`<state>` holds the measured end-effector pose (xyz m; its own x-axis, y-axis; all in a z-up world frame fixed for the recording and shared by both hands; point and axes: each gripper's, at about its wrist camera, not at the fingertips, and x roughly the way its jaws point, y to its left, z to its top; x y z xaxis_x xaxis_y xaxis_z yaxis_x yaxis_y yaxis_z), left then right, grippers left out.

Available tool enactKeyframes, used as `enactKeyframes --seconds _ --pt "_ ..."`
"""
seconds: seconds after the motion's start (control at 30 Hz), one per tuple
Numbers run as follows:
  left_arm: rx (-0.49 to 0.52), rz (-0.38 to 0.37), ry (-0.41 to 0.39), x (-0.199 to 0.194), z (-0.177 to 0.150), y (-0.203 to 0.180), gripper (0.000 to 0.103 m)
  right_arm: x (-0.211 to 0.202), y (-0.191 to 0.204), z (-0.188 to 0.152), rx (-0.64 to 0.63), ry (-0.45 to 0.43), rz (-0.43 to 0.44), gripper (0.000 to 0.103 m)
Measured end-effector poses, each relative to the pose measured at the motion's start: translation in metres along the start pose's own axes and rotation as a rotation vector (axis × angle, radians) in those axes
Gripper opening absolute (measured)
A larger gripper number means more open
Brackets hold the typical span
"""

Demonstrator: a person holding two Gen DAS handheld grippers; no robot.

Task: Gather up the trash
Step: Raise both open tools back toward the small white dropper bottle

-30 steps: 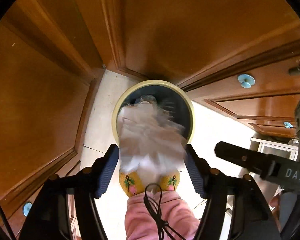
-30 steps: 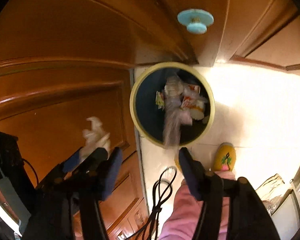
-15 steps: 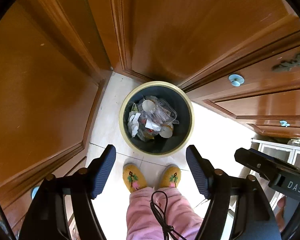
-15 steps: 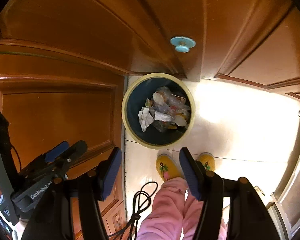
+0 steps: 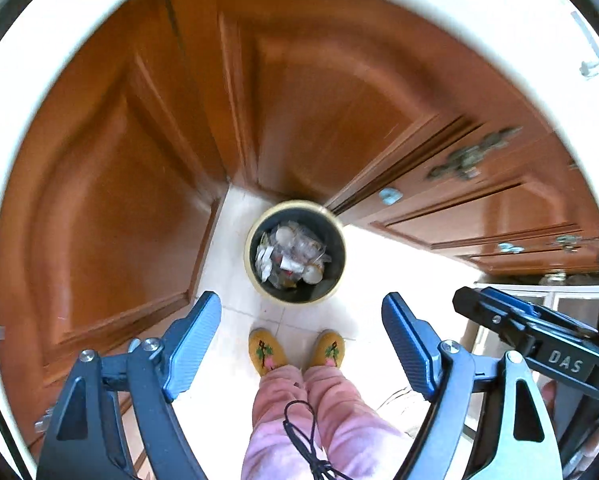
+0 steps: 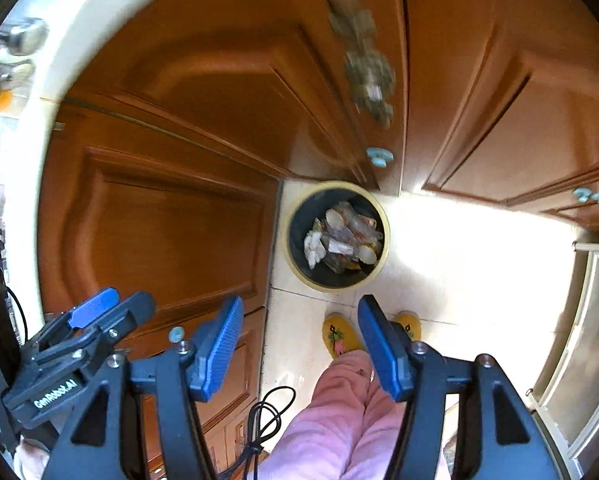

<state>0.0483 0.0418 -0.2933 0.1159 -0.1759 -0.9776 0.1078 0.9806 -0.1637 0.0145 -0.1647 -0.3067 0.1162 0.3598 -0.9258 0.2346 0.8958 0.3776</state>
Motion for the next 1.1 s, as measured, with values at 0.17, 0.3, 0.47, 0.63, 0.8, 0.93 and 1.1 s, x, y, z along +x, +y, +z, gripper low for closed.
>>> enactKeyframes --seconds 0.17,0.3,0.47,0.63,0.8,0.93,1.1 --pt "0.080 0.026 -0.106 -0.078 0.009 -0.017 0.086 -0.059 0.017 -0.001 -0.012 -0.084 0.010 0.060" --pt "0.130 0.046 -0.182 -0.131 0.016 -0.027 0.088 -0.107 0.034 -0.002 -0.020 -0.189 0.007 0.060" --pt "0.219 0.058 -0.289 -0.187 0.036 -0.046 0.088 -0.164 0.052 0.002 -0.027 -0.315 0.000 0.060" --pt "0.281 0.059 -0.408 -0.227 0.064 -0.072 0.088 -0.205 0.060 0.012 -0.006 -0.417 -0.016 0.060" --pt "0.344 0.080 -0.496 -0.241 0.085 -0.096 0.093 -0.242 0.067 0.022 0.002 -0.501 -0.059 0.060" --pt "0.361 0.100 -0.568 -0.247 0.106 -0.107 0.098 -0.261 0.064 0.041 0.024 -0.543 -0.069 0.060" --pt "0.345 0.149 -0.611 -0.248 0.145 -0.113 0.098 -0.274 0.054 0.082 0.009 -0.557 -0.043 0.060"
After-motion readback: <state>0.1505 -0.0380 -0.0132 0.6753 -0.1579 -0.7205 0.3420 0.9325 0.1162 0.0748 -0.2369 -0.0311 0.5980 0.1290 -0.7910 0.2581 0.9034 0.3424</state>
